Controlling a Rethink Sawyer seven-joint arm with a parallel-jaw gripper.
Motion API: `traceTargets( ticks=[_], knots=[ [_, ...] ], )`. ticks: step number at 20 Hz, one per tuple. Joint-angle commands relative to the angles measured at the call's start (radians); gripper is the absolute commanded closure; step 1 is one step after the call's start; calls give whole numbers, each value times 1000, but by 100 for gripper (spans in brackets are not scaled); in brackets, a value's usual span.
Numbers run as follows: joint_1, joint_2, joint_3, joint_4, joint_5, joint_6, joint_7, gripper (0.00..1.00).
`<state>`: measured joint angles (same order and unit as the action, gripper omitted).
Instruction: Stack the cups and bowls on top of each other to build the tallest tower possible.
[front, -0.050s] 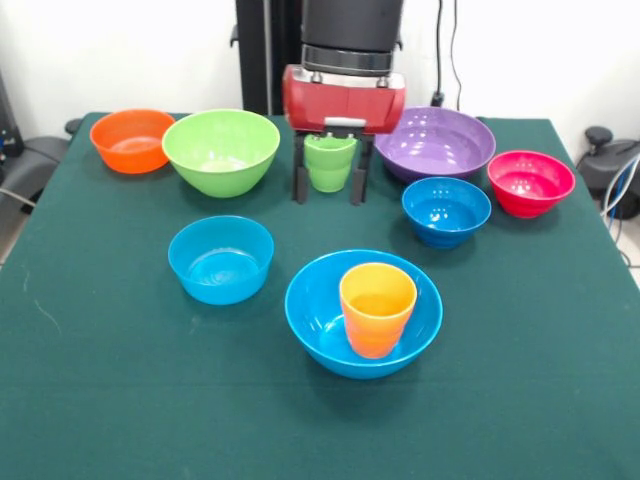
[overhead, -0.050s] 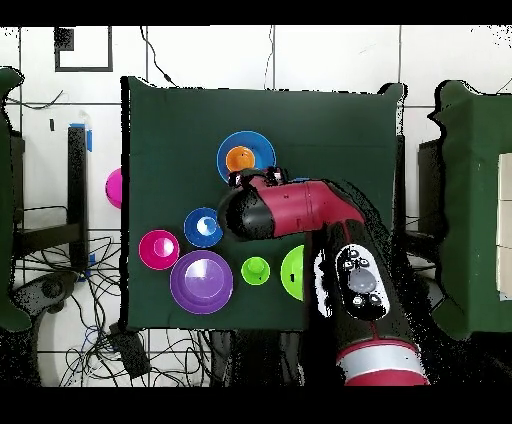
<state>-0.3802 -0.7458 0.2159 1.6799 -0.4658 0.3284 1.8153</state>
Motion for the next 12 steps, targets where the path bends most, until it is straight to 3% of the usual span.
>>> traceTargets(
  ticks=[1,12],
  knots=[
    [6,32,90,86,-44,84,-71,0],
    [44,92,69,92,-27,-7,32,0]
  ],
)
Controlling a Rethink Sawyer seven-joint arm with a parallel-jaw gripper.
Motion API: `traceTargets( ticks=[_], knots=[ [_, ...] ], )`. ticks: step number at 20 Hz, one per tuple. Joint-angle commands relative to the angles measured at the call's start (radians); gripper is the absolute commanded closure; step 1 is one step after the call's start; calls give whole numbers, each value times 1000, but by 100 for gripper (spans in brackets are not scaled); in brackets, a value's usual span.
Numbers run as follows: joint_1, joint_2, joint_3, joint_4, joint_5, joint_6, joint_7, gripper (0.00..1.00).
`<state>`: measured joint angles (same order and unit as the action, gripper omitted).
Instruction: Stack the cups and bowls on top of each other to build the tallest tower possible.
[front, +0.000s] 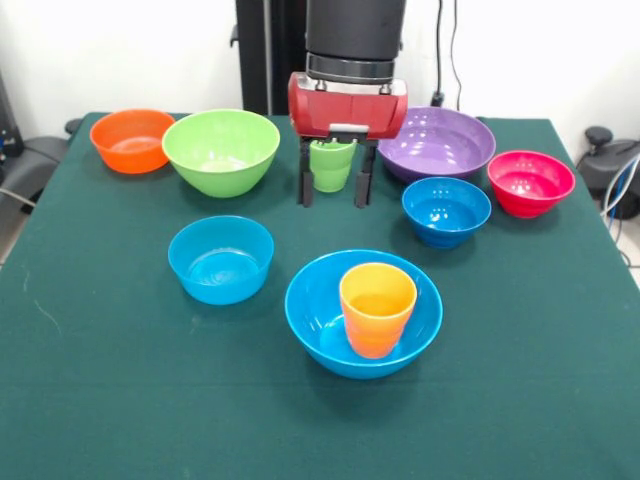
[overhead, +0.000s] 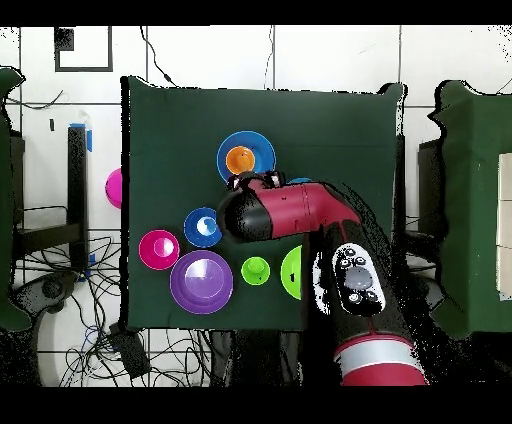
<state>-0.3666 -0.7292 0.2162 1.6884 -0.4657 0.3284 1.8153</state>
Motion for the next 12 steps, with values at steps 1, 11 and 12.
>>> traceTargets(
  ticks=[1,11,12],
  knots=[
    [35,77,65,87,-22,-13,44,0],
    [62,56,57,123,37,-3,105,0],
    [69,54,53,132,43,-9,118,0]
  ],
)
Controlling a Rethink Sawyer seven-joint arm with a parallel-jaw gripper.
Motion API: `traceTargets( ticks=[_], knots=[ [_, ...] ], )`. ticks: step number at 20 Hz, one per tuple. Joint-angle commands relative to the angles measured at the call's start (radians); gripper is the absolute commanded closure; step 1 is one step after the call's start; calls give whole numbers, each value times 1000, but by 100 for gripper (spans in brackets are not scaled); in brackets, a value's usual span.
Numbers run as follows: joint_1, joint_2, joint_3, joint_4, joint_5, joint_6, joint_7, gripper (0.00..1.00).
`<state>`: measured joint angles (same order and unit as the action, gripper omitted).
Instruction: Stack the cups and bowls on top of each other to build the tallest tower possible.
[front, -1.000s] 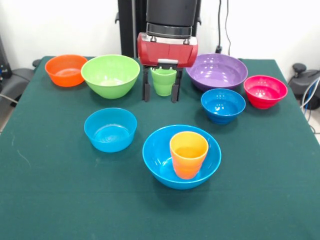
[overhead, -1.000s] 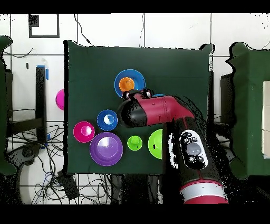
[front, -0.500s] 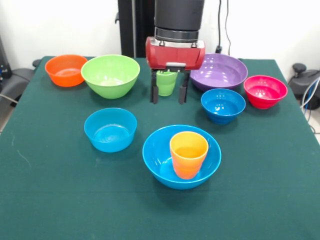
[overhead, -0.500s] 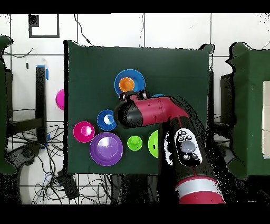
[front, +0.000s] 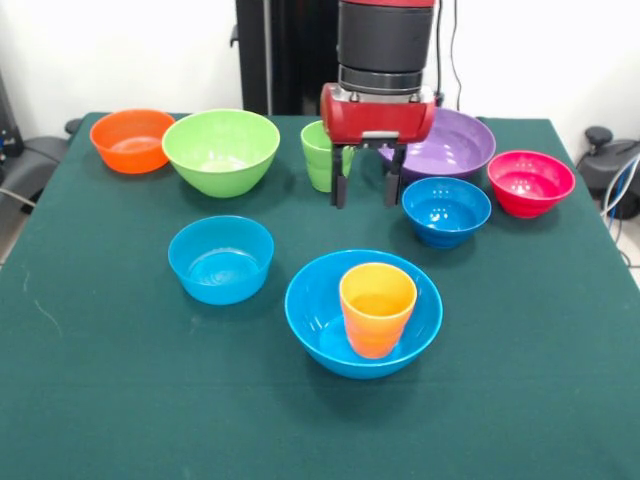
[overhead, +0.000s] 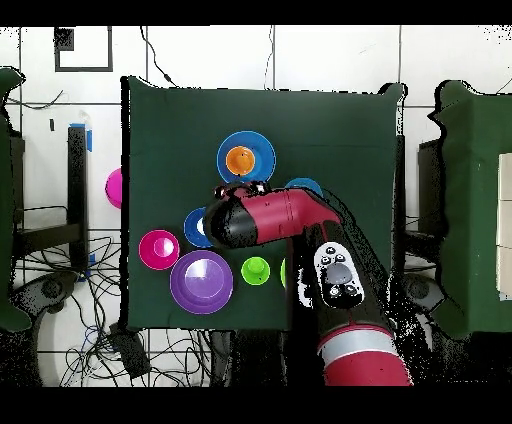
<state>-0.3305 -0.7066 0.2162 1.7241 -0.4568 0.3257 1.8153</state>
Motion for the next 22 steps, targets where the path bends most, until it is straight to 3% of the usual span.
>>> traceTargets(
  ticks=[1,11,22],
  knots=[
    [39,30,49,102,42,-10,127,0],
    [115,15,-1,130,124,-20,208,0],
    [256,49,-93,131,244,-83,326,0]
  ],
)
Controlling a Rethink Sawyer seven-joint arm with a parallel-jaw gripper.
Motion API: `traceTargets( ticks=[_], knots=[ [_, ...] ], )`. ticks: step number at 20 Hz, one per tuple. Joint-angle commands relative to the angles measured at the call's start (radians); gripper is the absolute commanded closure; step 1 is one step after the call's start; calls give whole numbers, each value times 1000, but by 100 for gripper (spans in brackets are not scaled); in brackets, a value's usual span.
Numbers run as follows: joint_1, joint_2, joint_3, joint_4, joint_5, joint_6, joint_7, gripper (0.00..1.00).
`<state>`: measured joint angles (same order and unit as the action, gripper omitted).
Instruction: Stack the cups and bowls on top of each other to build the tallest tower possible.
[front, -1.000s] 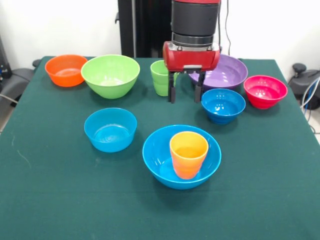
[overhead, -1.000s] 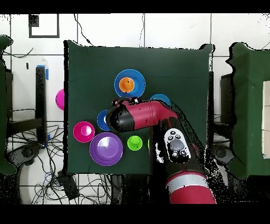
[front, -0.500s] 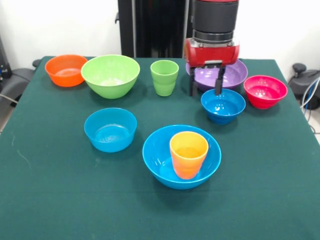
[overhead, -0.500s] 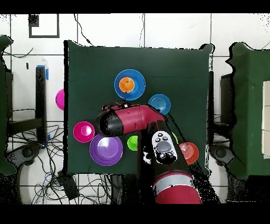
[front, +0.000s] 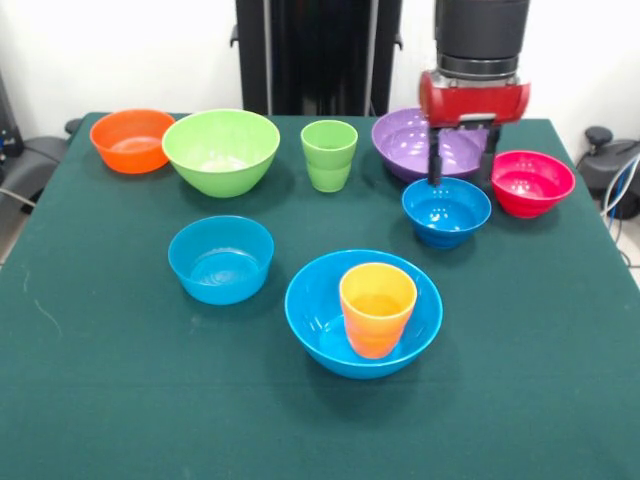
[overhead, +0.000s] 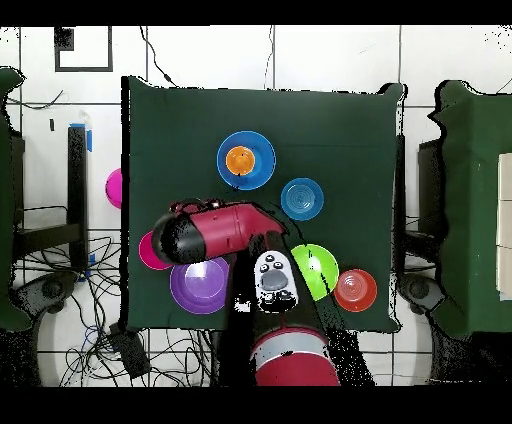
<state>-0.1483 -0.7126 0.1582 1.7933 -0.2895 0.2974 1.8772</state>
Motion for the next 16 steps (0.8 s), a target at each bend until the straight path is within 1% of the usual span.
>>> traceTargets(
  ticks=[1,3,7,16],
  knots=[
    [87,59,-43,59,88,-60,276,0],
    [112,75,-54,54,108,-76,297,0],
    [139,108,-67,44,126,-108,321,0],
    [172,148,-76,45,141,-150,358,0]
  ],
)
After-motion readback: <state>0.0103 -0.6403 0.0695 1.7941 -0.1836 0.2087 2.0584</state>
